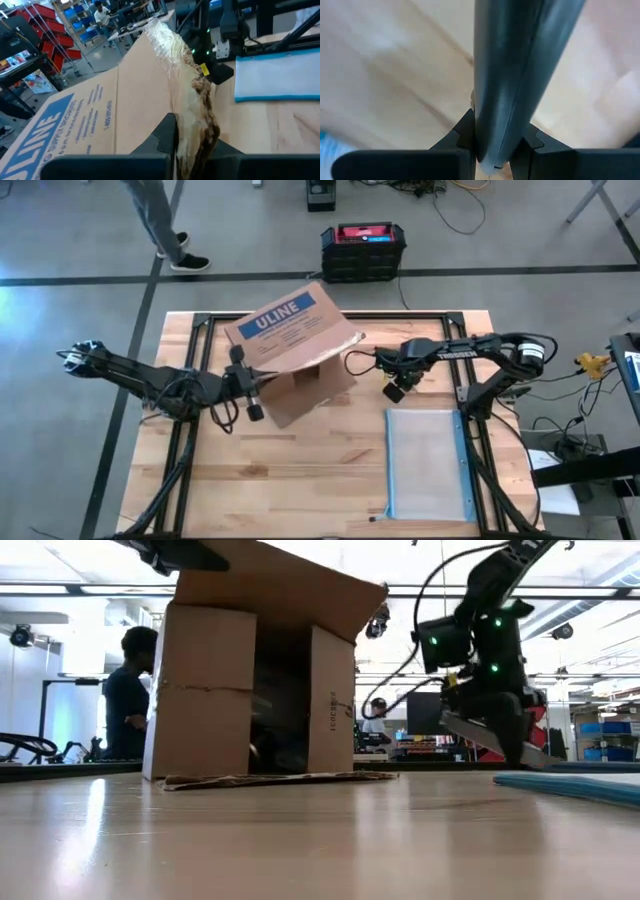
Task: Unpack boxes
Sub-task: Open the cardboard box using a gray knife
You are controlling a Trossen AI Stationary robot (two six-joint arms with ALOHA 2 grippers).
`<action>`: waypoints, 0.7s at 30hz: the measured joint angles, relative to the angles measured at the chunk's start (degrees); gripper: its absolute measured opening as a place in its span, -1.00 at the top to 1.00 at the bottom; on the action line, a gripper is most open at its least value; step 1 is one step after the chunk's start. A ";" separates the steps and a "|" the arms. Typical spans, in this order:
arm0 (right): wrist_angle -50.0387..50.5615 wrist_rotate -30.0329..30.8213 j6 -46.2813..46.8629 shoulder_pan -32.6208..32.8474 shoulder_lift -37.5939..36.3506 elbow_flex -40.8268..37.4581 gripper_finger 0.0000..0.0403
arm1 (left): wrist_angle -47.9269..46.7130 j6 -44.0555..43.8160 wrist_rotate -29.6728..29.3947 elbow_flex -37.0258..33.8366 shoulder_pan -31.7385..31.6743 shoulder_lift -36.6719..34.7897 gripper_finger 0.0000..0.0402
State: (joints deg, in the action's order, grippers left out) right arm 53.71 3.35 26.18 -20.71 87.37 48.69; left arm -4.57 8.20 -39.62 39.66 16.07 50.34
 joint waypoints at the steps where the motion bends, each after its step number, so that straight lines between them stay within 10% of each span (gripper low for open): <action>1: 0.01 -1.58 -0.01 -0.43 0.00 -0.57 0.75 | 0.05 0.25 0.00 0.00 -0.02 -0.44 1.00; 21: 2.48 -3.38 -1.37 -0.81 -0.56 -1.49 0.43 | 0.12 2.39 -0.24 0.00 -0.06 -1.55 1.00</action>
State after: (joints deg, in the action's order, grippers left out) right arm 56.19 -0.03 24.81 -21.52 86.81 47.20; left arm -4.45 10.59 -39.86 39.66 16.01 48.80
